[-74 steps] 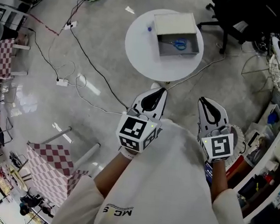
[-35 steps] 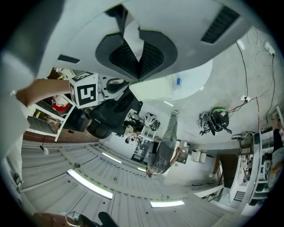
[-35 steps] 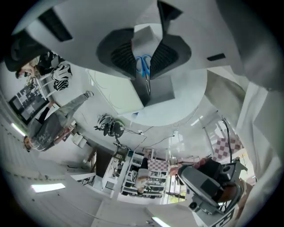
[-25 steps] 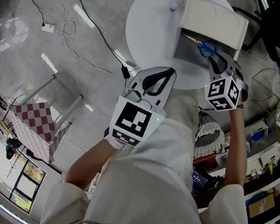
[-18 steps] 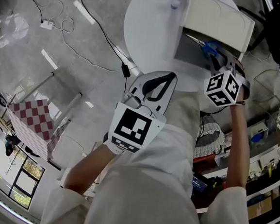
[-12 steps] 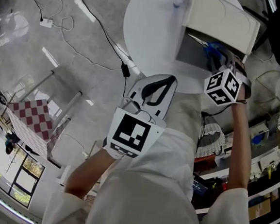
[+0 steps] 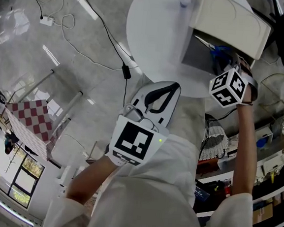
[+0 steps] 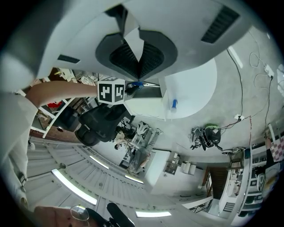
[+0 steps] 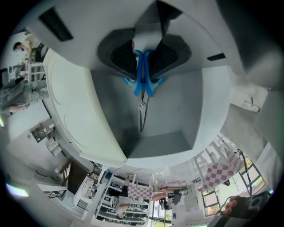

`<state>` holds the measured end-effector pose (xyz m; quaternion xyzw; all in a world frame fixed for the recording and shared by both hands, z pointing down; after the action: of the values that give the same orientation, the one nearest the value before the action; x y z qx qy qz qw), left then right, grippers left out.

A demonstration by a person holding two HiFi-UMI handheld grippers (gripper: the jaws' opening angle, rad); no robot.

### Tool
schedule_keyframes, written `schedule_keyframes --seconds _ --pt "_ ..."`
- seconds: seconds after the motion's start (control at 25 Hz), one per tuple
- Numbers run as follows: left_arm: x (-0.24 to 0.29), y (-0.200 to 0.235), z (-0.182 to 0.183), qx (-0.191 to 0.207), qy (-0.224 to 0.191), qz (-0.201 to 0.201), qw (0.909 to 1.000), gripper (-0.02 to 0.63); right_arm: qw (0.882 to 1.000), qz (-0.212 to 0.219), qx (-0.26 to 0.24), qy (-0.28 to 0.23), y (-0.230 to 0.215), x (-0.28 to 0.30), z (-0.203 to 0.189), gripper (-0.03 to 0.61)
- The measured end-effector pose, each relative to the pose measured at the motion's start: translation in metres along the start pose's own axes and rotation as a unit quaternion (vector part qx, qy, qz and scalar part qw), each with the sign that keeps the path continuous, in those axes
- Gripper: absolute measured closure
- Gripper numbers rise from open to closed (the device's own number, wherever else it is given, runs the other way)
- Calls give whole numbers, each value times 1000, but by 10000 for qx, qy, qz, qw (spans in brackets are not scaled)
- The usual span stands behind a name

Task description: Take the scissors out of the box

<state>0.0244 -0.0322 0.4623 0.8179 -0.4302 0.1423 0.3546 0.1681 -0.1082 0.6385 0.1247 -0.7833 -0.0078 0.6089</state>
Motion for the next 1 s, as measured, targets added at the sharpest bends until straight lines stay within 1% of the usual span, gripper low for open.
schedule_keyframes --seconds 0.16,0.48,0.84,1.0 --pt "-1 -2 -3 -16 -6 -19 10000 603 10000 32 32 53 0 -1 -1 430" --pt "-9 0 -4 34 7 -59 10000 603 9998 -161 116 -29 0 -4 1 431" --pt "-16 -2 2 186 -51 -147 9997 603 9987 -456 207 -119 2 -27 6 431" --pt "-21 -5 8 267 -117 -202 9994 603 9969 -671 366 -205 2 -45 9 433"
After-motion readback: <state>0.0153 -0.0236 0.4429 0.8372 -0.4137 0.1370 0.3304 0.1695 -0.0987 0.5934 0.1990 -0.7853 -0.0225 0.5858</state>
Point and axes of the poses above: the fingertips, and each gripper's own axes: x forward along the fingers, y to its left, z out of its top, the point moved 1 cm from there along -x, backward along the fingers, and after that the axes turned 9 degrees about -y, right-handed, at the moved point
